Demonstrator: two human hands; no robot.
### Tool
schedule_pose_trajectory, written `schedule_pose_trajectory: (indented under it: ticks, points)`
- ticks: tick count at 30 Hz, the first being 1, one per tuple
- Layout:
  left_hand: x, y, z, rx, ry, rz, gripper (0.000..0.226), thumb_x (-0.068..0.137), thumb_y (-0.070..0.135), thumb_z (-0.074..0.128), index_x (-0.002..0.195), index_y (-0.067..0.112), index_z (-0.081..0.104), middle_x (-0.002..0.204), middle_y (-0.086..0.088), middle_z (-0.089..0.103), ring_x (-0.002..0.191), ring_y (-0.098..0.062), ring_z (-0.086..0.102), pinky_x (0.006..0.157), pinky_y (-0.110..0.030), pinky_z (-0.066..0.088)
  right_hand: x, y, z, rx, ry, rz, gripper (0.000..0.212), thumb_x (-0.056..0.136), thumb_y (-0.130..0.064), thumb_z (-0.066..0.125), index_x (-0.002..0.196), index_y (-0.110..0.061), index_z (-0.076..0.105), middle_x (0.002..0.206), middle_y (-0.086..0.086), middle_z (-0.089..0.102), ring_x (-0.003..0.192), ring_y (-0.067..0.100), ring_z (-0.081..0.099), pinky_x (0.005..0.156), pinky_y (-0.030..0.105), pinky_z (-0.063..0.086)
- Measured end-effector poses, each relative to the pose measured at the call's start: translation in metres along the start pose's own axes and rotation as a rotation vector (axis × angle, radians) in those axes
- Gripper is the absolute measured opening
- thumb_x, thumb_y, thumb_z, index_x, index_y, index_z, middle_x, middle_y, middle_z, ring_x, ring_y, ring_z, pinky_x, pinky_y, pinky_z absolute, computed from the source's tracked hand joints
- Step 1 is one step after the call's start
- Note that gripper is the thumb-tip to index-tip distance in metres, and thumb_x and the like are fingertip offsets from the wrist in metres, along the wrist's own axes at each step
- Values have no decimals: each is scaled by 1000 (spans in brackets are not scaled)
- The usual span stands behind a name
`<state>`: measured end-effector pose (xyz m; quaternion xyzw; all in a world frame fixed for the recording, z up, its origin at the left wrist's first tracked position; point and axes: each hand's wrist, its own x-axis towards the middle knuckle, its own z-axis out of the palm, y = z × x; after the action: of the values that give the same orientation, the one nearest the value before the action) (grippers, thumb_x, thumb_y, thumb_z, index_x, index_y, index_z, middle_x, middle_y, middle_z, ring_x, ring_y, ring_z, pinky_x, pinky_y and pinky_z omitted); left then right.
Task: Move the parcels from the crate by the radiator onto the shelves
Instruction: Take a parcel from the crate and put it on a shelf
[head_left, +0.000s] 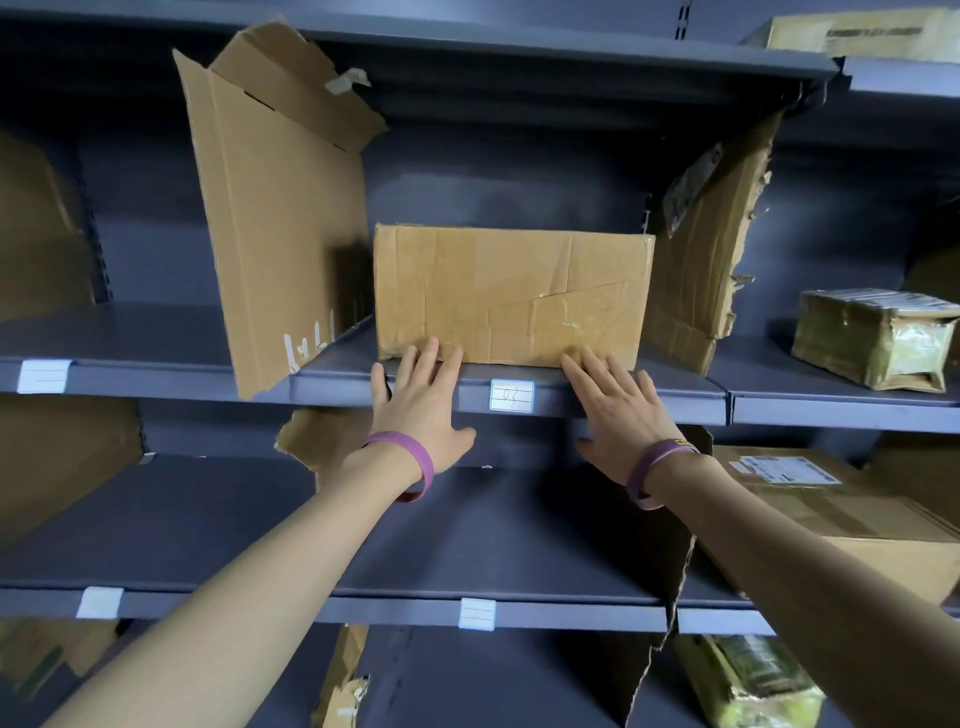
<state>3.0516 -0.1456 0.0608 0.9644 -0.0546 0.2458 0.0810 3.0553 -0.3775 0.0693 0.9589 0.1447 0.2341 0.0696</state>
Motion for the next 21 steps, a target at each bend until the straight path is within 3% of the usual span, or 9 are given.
schedule_pose_trajectory:
  ticks: [10,21]
  points:
    - [-21,88,13,-186,116,161,75,90,35,53,151,27,10,161,3,1,147,-19,-3,115,-51,-5,-63,43,-5,117,-31,87,92,85,-20,61,153,-25,0,162,-1,-2,149,29,0,119,53,11]
    - [-59,262,23,-210,77,147,74,90,36,52,150,34,9,161,6,-3,147,-15,-7,115,-47,-9,-165,189,-10,228,-51,100,82,91,-17,53,153,-27,2,162,-1,-3,149,27,-5,119,51,8]
